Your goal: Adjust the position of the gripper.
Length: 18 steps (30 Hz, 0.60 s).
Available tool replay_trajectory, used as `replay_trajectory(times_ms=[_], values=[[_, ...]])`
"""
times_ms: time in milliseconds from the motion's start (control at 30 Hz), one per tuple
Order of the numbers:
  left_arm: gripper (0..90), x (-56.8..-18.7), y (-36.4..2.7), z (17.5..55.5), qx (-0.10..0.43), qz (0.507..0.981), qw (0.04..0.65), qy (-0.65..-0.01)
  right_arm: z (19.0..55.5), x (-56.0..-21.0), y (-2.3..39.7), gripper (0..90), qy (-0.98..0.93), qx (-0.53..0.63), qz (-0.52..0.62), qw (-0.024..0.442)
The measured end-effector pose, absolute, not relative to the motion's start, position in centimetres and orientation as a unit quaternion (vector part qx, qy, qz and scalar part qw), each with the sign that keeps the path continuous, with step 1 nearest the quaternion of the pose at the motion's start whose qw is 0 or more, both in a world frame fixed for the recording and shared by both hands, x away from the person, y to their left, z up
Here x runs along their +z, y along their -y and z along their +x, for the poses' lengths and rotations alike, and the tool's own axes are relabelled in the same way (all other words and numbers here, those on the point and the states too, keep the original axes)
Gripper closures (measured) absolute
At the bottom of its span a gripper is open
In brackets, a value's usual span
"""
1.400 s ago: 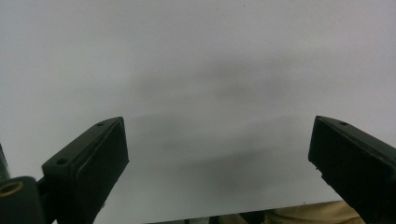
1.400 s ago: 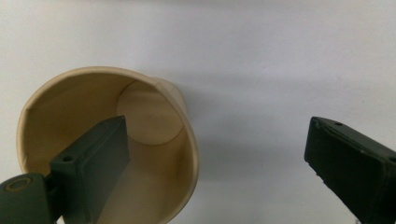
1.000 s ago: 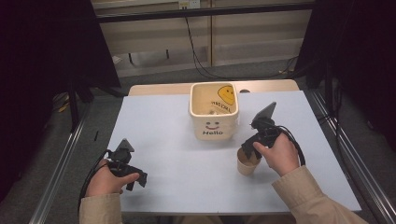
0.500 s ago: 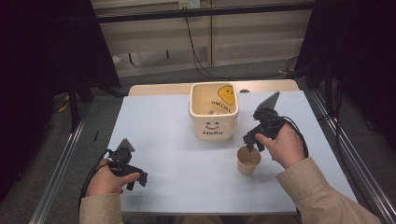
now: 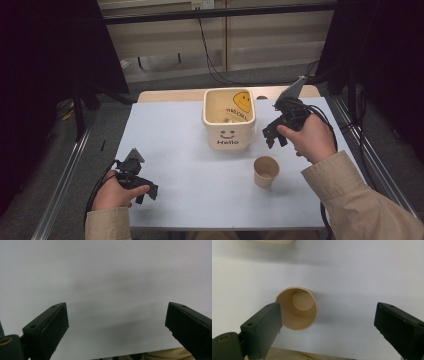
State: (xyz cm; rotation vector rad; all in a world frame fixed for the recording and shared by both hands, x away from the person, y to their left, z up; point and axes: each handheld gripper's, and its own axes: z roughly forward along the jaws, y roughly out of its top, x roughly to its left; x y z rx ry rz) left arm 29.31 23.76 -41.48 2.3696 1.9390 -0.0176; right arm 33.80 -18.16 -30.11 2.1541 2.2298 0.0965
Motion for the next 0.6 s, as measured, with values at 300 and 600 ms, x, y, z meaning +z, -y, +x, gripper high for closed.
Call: replay_trajectory(times_ms=[300,600], values=[[4.7,-41.5,-23.8,29.2,-0.004,0.769,0.043,-0.638,34.0,-28.9,17.6,7.5,-0.724,0.031,0.689,0.028],[4.7,-41.4,-23.7,29.2,-0.009,0.771,0.041,-0.636,34.2,-29.1,15.4,7.1,-0.736,0.041,0.675,0.023]])
